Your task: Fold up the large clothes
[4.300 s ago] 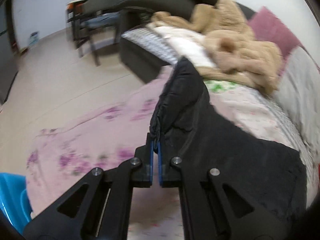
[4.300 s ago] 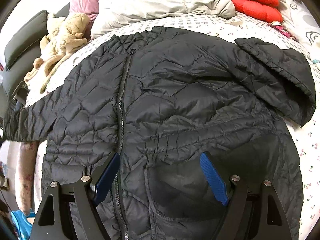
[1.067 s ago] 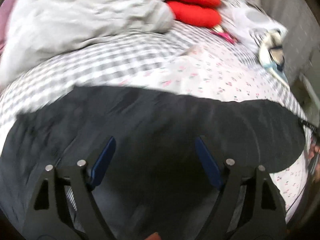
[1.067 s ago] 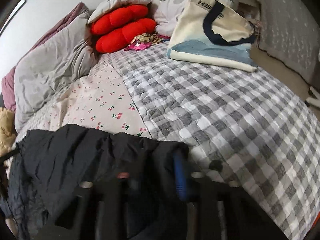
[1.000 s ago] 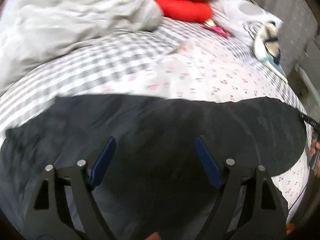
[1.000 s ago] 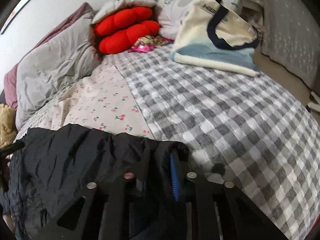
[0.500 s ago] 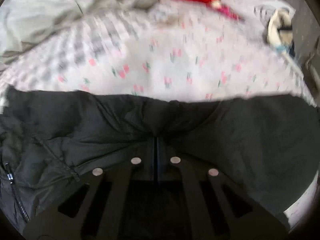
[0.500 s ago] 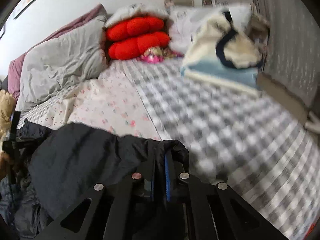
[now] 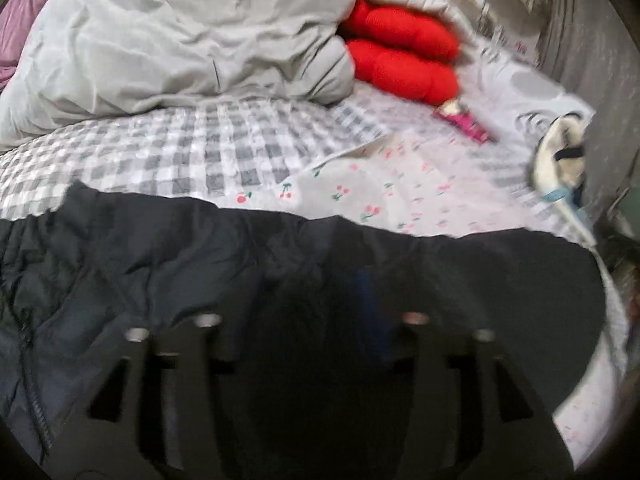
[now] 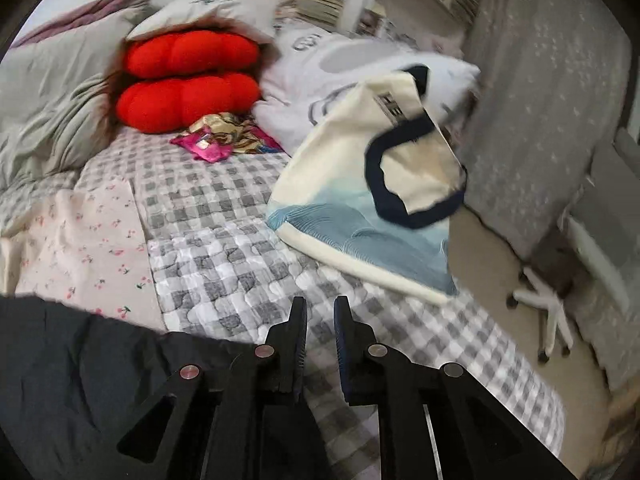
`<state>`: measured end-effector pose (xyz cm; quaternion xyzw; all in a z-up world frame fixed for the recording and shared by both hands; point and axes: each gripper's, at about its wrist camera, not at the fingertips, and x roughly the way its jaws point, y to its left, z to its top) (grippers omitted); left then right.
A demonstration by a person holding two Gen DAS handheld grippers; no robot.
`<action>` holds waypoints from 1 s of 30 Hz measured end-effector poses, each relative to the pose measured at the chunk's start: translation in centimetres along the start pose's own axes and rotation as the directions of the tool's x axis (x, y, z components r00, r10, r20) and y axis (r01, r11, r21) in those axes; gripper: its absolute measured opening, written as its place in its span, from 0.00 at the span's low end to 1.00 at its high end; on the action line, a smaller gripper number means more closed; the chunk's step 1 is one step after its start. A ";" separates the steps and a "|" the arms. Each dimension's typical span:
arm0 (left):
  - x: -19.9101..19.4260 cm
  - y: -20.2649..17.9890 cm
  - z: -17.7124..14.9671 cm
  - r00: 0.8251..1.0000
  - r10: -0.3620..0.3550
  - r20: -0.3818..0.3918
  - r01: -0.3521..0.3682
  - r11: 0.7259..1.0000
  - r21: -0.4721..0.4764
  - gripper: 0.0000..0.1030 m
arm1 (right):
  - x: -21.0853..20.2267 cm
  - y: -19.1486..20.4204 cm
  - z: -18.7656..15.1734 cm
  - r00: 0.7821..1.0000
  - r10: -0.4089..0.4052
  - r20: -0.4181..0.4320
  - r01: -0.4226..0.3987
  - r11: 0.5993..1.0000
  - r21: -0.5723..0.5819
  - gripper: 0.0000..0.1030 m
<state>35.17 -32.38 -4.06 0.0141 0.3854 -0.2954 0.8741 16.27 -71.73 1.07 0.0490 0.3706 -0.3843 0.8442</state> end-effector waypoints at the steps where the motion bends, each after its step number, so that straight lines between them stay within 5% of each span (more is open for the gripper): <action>1: -1.3 0.2 -0.1 1.000 -0.009 0.016 0.009 1.000 0.005 0.70 | -0.9 -0.1 -0.1 0.998 0.065 0.008 -0.066 0.997 0.044 0.18; 4: -4.1 0.3 -1.0 0.998 -0.024 0.054 0.021 0.999 0.048 0.72 | -4.2 2.7 -0.7 0.980 0.195 0.047 -0.197 0.980 0.025 0.36; 5: -4.7 0.3 -1.4 0.998 -0.035 0.056 0.032 0.998 0.051 0.72 | -5.9 5.0 -1.2 0.966 0.251 0.060 -0.250 0.968 -0.025 0.60; 7: -5.5 -0.2 -2.7 0.997 -0.066 0.049 0.064 0.997 0.050 0.72 | -8.7 9.4 -2.6 0.927 0.367 0.078 -0.358 0.927 -0.112 0.80; 10: -5.7 -1.0 -4.9 0.995 -0.087 0.052 0.084 0.995 0.062 0.72 | -12.3 16.8 -5.6 0.855 0.518 0.018 -0.490 0.819 -0.299 0.80; 12: -4.7 -1.6 -6.1 0.995 -0.098 0.020 0.096 0.993 0.065 0.72 | -13.4 20.8 -7.7 0.831 0.555 -0.036 -0.519 0.751 -0.407 0.80; 14: -2.7 -2.2 -7.1 0.997 -0.072 -0.030 0.075 0.994 0.075 0.72 | -13.1 23.6 -9.7 0.843 0.533 -0.078 -0.494 0.706 -0.508 0.78; 17: 0.4 -2.7 -7.9 0.996 -0.006 -0.090 0.016 0.994 0.112 0.72 | -9.6 24.4 -10.9 0.913 0.400 -0.085 -0.368 0.713 -0.597 0.78; 19: 2.2 -2.5 -8.3 0.992 0.013 -0.127 0.001 0.994 0.107 0.72 | -6.3 21.6 -9.8 0.940 0.331 -0.087 -0.321 0.764 -0.559 0.78; 23: 2.6 -2.5 -8.4 0.992 -0.001 -0.128 0.014 0.995 0.103 0.75 | -1.1 11.8 -5.4 0.931 0.348 -0.112 -0.366 0.889 -0.277 0.79; 26: 1.8 -2.5 -8.5 0.991 -0.008 -0.132 0.021 0.995 0.098 0.75 | 1.0 7.1 -4.0 0.969 0.212 -0.123 -0.232 0.957 -0.176 0.79; 30: -1.2 -2.0 -8.4 0.988 -0.029 -0.152 0.037 0.998 0.051 0.75 | 0.5 3.7 -3.4 0.990 0.060 -0.125 -0.075 0.990 -0.119 0.79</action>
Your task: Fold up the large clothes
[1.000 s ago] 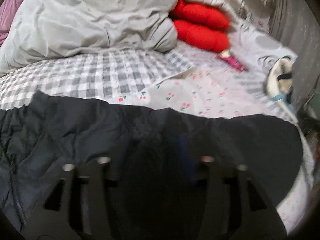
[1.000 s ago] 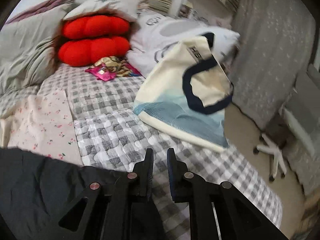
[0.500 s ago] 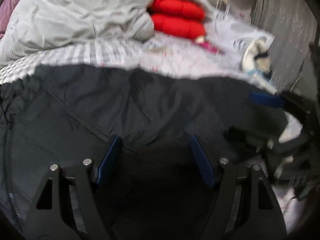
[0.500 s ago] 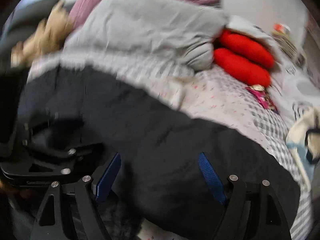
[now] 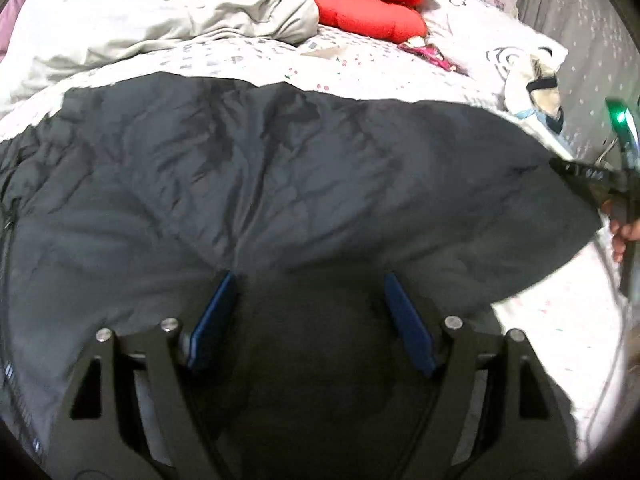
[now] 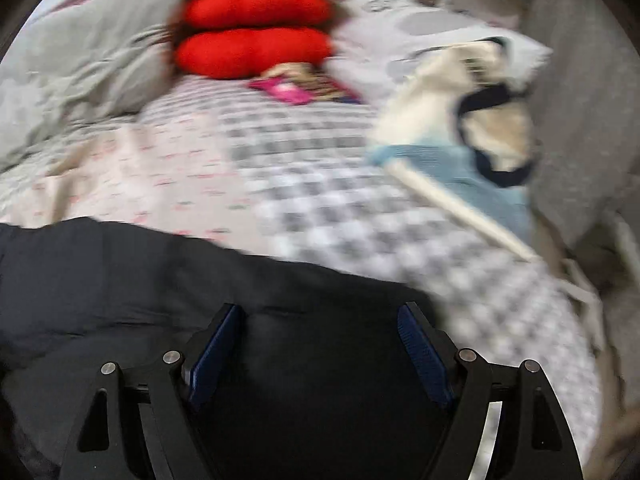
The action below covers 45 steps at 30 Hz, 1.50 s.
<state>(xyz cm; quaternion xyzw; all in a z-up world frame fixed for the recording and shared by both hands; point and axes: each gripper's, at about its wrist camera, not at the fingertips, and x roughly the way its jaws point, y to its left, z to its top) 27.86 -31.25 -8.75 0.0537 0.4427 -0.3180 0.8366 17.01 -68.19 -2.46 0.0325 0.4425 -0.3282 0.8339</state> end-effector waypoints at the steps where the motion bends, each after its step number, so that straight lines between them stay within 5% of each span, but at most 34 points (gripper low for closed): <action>1: -1.1 0.3 -0.3 1.000 -0.014 -0.007 0.014 1.000 -0.027 0.75 | -0.4 -0.3 -0.1 0.999 -0.038 -0.003 0.038 0.999 -0.003 0.79; 3: -3.4 1.2 -0.9 0.999 -0.030 -0.024 0.028 0.997 -0.077 0.78 | -1.9 -1.4 -0.4 1.000 -0.026 -0.008 0.026 0.999 0.030 0.80; 8: -9.4 3.5 -2.9 1.000 0.005 -0.027 -0.009 0.989 -0.150 0.84 | -9.2 -0.4 -1.0 0.983 0.171 0.065 -0.177 0.977 0.116 0.82; 15: -17.2 7.4 -6.1 0.990 0.125 -0.065 -0.137 0.965 -0.222 0.94 | -17.9 6.9 -3.2 0.939 0.330 0.093 -0.334 0.942 0.036 0.86; 22: -25.3 13.5 -10.1 0.968 0.243 -0.067 -0.251 0.900 -0.357 0.99 | -24.0 13.9 -6.3 0.900 0.433 0.056 -0.431 0.902 -0.039 0.87; 33: -33.0 24.0 -17.8 0.909 0.406 -0.090 -0.385 0.740 -0.551 0.99 | -26.5 23.4 -11.1 0.855 0.517 -0.027 -0.518 0.851 -0.085 0.87; 36: -34.0 27.0 -20.3 0.880 0.469 -0.081 -0.418 0.680 -0.603 1.00 | -25.7 25.4 -12.6 0.852 0.520 -0.054 -0.523 0.846 -0.105 0.87; 38: -34.2 29.2 -22.4 0.852 0.516 -0.090 -0.441 0.613 -0.656 1.00 | -24.4 26.9 -13.8 0.864 0.494 -0.098 -0.503 0.854 -0.137 0.87; 42: -34.4 32.6 -24.6 0.871 0.479 -0.107 -0.387 0.535 -0.751 1.00 | -23.2 28.4 -15.0 0.871 0.468 -0.147 -0.488 0.861 -0.147 0.87; 45: -35.0 33.9 -25.1 0.845 0.529 -0.083 -0.385 0.492 -0.781 1.00 | -23.0 28.9 -15.2 0.866 0.476 -0.153 -0.497 0.855 -0.148 0.87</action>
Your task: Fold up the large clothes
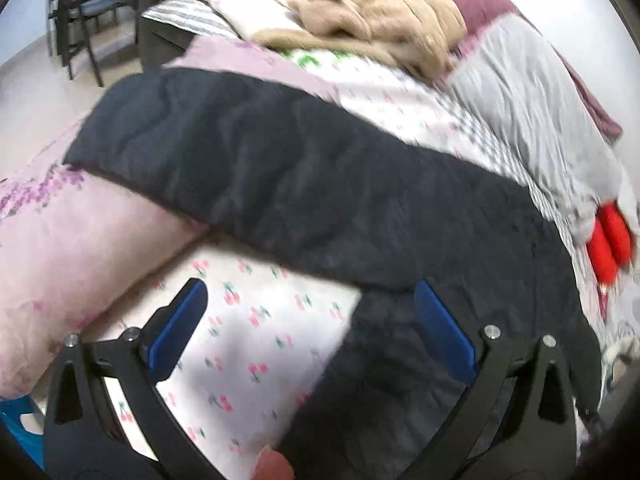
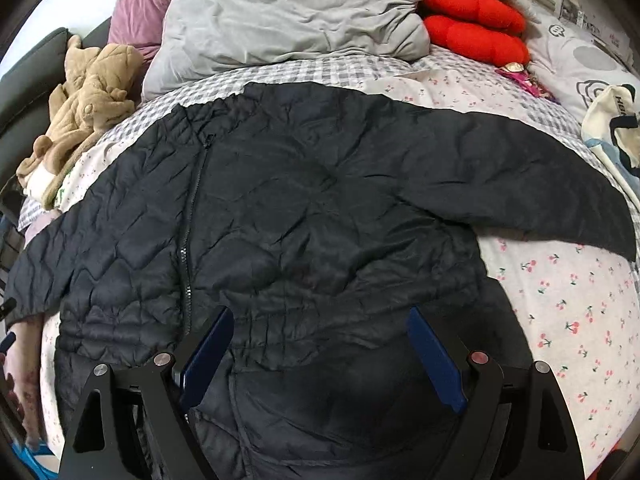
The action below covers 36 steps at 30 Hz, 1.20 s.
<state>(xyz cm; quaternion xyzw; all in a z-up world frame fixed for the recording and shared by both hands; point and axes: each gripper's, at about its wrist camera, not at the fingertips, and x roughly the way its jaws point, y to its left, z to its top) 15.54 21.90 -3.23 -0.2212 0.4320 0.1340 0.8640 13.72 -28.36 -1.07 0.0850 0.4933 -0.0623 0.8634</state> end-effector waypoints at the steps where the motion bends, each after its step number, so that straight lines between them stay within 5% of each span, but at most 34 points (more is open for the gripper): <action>1: 0.2 0.2 0.2 1.000 0.009 -0.001 -0.009 1.000 -0.009 1.00 | 0.1 0.2 0.0 1.000 -0.002 0.000 0.002 1.000 -0.003 0.87; 5: 1.2 2.4 1.5 0.999 0.031 0.013 -0.029 0.995 -0.097 1.00 | 0.9 0.7 -0.3 1.000 -0.001 -0.013 0.001 1.000 -0.019 0.87; 9: 2.4 5.1 3.2 0.989 0.130 0.067 -0.115 0.974 -0.193 1.00 | 1.4 1.1 -0.4 1.000 0.009 -0.028 -0.010 1.000 -0.029 0.87; 13: 3.9 8.3 3.0 0.993 0.070 0.092 -0.033 0.936 -0.352 0.99 | 1.9 1.4 -0.5 0.999 0.028 -0.043 -0.029 0.999 -0.027 0.87; 16: 3.3 8.8 3.0 0.985 0.056 0.162 0.010 0.925 -0.379 0.97 | 2.3 1.3 -0.5 0.998 0.035 -0.051 -0.036 0.999 -0.020 0.87; 19: 2.7 8.7 3.2 0.973 0.023 0.231 0.061 0.935 -0.348 0.69 | 2.3 1.1 -0.6 0.997 0.047 -0.057 -0.047 0.999 -0.003 0.87; 23: 3.2 9.1 3.4 0.973 -0.043 0.227 0.126 0.921 -0.368 0.15 | 2.3 0.5 -0.7 0.997 0.051 -0.061 -0.050 0.999 0.007 0.87; 25: 2.7 9.1 3.5 0.968 -0.075 0.240 0.165 0.910 -0.380 0.10 | 2.2 0.3 -0.7 0.997 0.051 -0.061 -0.051 0.999 0.010 0.87; 32: -2.3 3.7 4.4 0.913 -0.217 0.346 0.281 0.949 -0.144 0.06 | 1.7 0.0 -0.5 0.993 0.106 -0.047 -0.103 0.993 0.059 0.87; 36: -4.0 0.0 4.1 0.886 -0.306 0.348 0.328 0.945 -0.004 0.06 | 1.6 0.7 -0.4 0.992 0.123 -0.040 -0.121 0.991 0.056 0.87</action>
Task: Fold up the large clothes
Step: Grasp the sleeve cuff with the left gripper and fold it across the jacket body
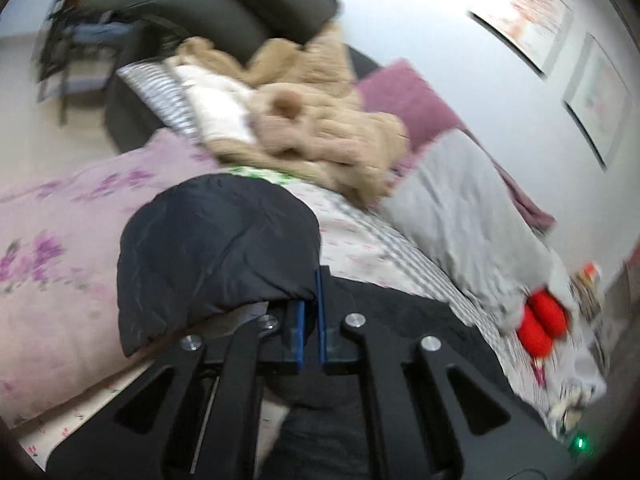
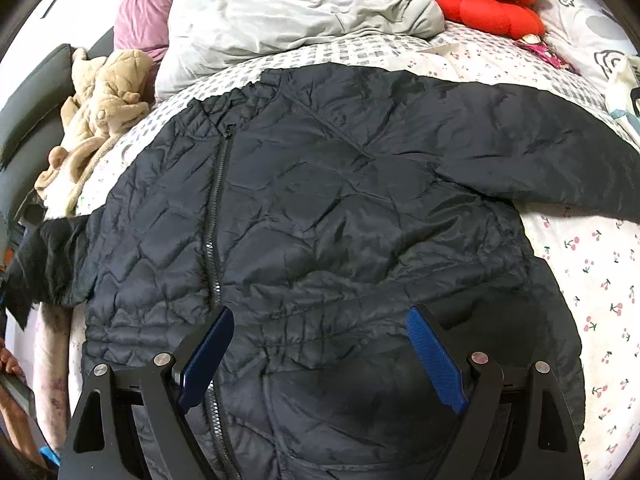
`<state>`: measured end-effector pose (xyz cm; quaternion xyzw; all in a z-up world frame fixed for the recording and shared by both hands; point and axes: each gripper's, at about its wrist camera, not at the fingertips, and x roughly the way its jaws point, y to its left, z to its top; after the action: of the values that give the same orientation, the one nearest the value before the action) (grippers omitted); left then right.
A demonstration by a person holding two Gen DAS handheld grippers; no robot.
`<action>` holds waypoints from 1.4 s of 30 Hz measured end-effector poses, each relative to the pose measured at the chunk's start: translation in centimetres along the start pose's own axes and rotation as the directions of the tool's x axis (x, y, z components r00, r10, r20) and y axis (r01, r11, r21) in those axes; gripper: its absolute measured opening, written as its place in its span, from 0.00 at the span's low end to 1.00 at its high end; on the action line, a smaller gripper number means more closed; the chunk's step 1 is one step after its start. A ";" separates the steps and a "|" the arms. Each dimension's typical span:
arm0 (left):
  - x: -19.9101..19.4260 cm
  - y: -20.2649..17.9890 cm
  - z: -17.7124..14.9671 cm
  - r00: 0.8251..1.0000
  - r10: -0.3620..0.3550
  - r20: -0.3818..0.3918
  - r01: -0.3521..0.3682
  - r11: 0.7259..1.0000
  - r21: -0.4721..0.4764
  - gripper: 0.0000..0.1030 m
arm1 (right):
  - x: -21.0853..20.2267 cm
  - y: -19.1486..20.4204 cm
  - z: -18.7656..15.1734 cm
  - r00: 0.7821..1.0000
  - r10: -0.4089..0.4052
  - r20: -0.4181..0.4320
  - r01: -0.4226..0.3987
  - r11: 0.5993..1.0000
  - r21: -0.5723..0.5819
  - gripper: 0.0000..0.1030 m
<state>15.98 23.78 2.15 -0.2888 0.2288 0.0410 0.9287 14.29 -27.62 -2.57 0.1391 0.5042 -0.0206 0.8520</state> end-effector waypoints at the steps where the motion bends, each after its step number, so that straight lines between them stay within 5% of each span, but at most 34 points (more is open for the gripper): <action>1: 0.1 -1.2 -0.3 1.000 -0.028 -0.011 0.028 0.999 0.032 0.06 | 0.0 0.2 0.0 1.000 0.002 0.001 -0.002 1.000 -0.003 0.87; 9: 2.0 -9.3 -4.7 0.972 -0.166 -0.168 0.203 0.953 0.227 0.06 | 0.3 1.4 0.1 1.000 0.016 -0.004 -0.016 1.000 -0.020 0.87; 14: 5.1 -13.5 -9.7 0.926 -0.160 -0.341 0.282 0.896 0.344 0.06 | 0.5 2.1 0.1 1.000 0.018 -0.005 -0.018 0.999 -0.031 0.87; 17: 7.2 -15.0 -13.2 0.875 -0.119 -0.468 0.330 0.856 0.399 0.06 | 0.7 2.4 0.1 1.000 0.017 -0.007 -0.017 0.999 -0.042 0.87; 21: 10.4 -14.8 -18.7 0.769 0.032 -0.639 0.356 0.808 0.469 0.11 | 1.1 2.8 0.2 1.000 0.013 -0.016 -0.014 0.999 -0.052 0.87; 23: 11.0 -14.6 -19.9 0.757 0.097 -0.646 0.342 0.783 0.519 0.18 | 1.3 3.1 0.3 1.000 0.016 -0.019 -0.017 0.998 -0.054 0.87; 25: 10.3 -14.8 -19.8 0.762 0.110 -0.638 0.342 0.768 0.541 0.31 | 1.4 3.4 0.4 1.000 0.021 -0.018 -0.022 0.998 -0.059 0.87; 27: 8.8 -15.2 -18.7 0.779 0.099 -0.620 0.333 0.772 0.541 0.72 | 1.3 3.9 0.5 1.000 0.028 -0.012 -0.028 0.997 -0.071 0.87; 28: 8.1 -15.2 -18.2 0.793 0.088 -0.603 0.327 0.773 0.543 0.77 | 1.2 4.1 0.6 0.999 0.034 -0.006 -0.035 0.996 -0.078 0.87; 30: 5.9 -15.1 -16.5 0.823 0.045 -0.567 0.332 0.771 0.543 0.79 | 1.0 4.8 0.7 0.999 0.053 0.004 -0.053 0.994 -0.096 0.87; 36: 4.0 -12.2 -11.6 0.856 0.037 -0.515 0.265 0.824 0.500 0.81 | 0.5 8.7 0.5 0.991 0.131 -0.001 -0.129 0.977 -0.167 0.87; 42: 5.5 -5.1 -6.8 0.895 0.093 -0.436 0.071 0.936 0.345 0.81 | 2.3 16.1 -0.2 0.965 0.246 -0.089 -0.261 0.932 -0.252 0.87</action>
<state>19.22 15.41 -2.64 -0.1183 0.4406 -0.0627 0.8877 18.06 -11.85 -1.18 0.0900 0.5039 0.1602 0.8440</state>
